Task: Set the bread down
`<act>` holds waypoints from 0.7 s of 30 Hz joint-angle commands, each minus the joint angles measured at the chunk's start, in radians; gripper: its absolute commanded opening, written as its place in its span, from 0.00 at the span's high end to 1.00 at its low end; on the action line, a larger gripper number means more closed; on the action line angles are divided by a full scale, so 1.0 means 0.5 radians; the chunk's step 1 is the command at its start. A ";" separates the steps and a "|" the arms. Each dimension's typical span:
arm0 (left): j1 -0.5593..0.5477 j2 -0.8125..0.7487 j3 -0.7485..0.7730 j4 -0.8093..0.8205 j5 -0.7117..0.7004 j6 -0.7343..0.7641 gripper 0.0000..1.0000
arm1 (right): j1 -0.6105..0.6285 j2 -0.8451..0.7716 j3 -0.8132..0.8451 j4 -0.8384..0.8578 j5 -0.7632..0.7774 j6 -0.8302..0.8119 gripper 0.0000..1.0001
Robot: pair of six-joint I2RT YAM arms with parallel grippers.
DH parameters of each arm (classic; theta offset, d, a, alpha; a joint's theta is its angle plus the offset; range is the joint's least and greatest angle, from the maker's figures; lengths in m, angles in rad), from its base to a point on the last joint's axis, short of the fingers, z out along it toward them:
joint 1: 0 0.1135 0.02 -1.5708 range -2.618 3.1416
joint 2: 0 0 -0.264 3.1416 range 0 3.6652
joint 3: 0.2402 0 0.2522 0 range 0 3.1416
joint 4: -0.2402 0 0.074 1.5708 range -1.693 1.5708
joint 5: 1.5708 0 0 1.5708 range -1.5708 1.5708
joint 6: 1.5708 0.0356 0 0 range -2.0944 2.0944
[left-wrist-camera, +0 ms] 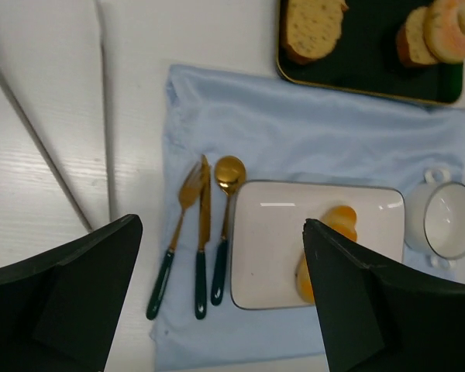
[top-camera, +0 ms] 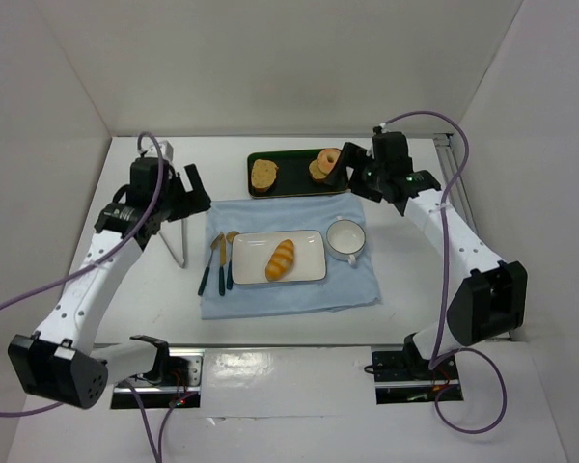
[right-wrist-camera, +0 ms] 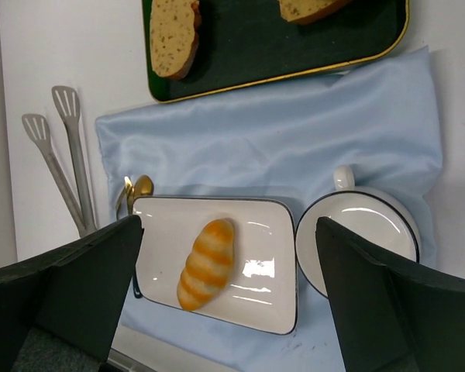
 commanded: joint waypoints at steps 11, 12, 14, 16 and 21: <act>-0.347 -0.512 -0.219 -0.005 0.050 -0.263 0.02 | 0.222 -0.195 -0.026 -0.133 0.172 0.124 0.00; -0.365 -0.512 -0.200 -0.023 0.072 -0.263 0.02 | 0.222 -0.195 -0.026 -0.114 0.172 0.143 0.00; -0.384 -0.534 -0.179 -0.057 0.096 -0.281 0.00 | 0.243 -0.216 -0.045 -0.114 0.172 0.143 0.00; -0.432 -0.555 -0.179 -0.081 0.115 -0.306 0.00 | 0.268 -0.235 -0.045 -0.114 0.194 0.164 0.00; -0.509 -0.604 -0.222 -0.103 0.096 -0.361 0.00 | 0.308 -0.275 -0.081 -0.114 0.215 0.164 0.00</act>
